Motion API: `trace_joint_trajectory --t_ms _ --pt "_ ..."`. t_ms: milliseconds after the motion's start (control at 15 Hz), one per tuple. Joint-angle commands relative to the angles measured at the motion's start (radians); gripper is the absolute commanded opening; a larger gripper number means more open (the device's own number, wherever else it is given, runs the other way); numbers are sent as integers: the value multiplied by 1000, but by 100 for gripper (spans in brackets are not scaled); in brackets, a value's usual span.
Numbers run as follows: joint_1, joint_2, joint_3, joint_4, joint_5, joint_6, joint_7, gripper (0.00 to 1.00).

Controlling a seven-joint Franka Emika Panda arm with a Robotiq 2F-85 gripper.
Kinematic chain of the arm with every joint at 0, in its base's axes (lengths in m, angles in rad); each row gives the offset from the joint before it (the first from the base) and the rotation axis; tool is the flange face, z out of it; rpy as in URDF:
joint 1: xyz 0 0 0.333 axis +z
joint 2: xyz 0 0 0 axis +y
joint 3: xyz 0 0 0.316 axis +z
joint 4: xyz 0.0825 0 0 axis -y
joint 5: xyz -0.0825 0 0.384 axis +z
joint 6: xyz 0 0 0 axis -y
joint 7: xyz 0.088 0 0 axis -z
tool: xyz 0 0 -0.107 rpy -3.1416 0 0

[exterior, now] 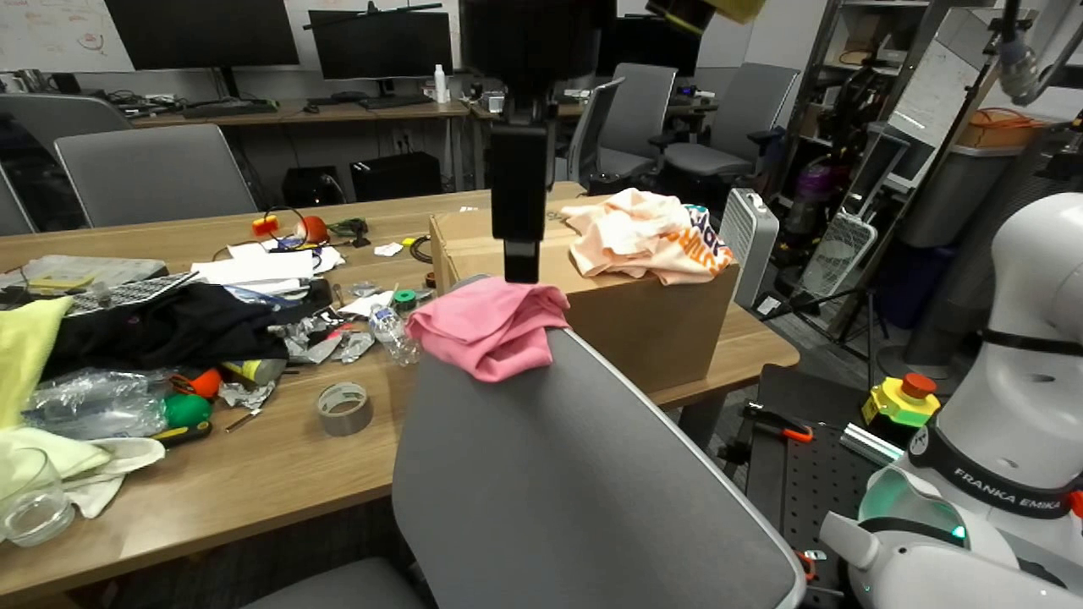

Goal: Put the peach and pink shirt on the top of the box respectively

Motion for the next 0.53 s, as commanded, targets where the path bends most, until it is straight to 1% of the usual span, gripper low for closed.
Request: trace_joint_trajectory --t_ms 0,200,333,467 --pt "17 37 3 9 124 -11 -117 100" --pt "17 71 14 21 147 -45 -109 100" --pt "16 88 21 20 127 -56 -87 100" --pt "17 108 32 20 83 -68 -46 100"
